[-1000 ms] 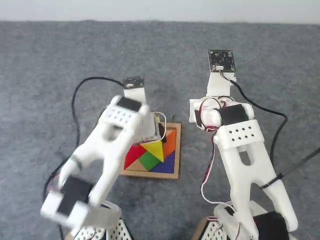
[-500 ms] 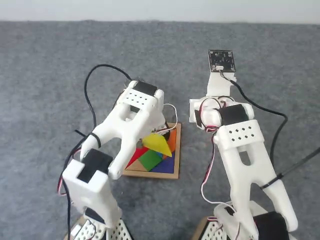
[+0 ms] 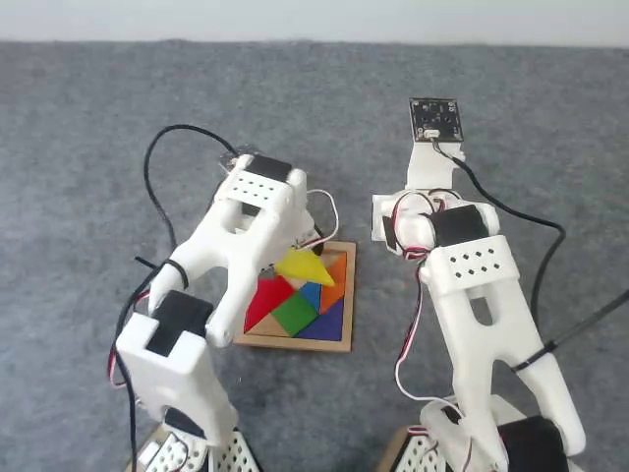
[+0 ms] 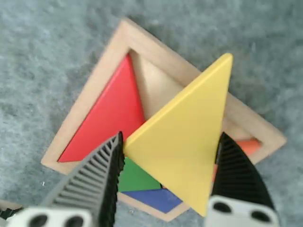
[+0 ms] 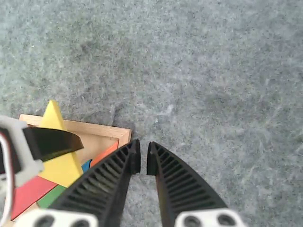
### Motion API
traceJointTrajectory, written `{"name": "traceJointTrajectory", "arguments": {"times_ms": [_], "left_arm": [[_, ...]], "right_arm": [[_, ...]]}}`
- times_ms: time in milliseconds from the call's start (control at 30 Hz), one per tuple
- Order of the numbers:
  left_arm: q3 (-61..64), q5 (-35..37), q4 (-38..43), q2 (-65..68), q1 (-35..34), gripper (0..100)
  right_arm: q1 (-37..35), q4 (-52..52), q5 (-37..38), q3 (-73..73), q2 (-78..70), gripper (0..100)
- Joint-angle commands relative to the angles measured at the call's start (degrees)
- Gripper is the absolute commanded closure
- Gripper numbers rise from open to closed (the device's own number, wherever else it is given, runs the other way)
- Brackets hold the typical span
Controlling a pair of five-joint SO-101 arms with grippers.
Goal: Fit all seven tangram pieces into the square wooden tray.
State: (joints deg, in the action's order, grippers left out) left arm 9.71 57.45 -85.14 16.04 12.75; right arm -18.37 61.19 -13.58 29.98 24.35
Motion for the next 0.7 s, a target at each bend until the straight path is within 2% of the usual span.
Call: {"name": "traceJointTrajectory", "arguments": {"times_ms": [0,467,533,667], "left_arm": [[-1.10,1.05,0.18,-0.44,-1.23,99],[-1.19,1.41,0.53,-0.53,0.18,99],[-1.19,7.91,0.53,-0.62,0.18,99],[-1.45,29.80,1.85,-0.70,1.58,99]], "right_arm": [[0.48,0.31,-0.44,-0.62,2.68,95.0],[0.48,0.13,-0.44,-0.62,2.68,95.0],[0.48,0.04,-0.44,-0.62,2.68,95.0],[0.48,-0.04,-0.44,-0.53,2.68,95.0]]}}
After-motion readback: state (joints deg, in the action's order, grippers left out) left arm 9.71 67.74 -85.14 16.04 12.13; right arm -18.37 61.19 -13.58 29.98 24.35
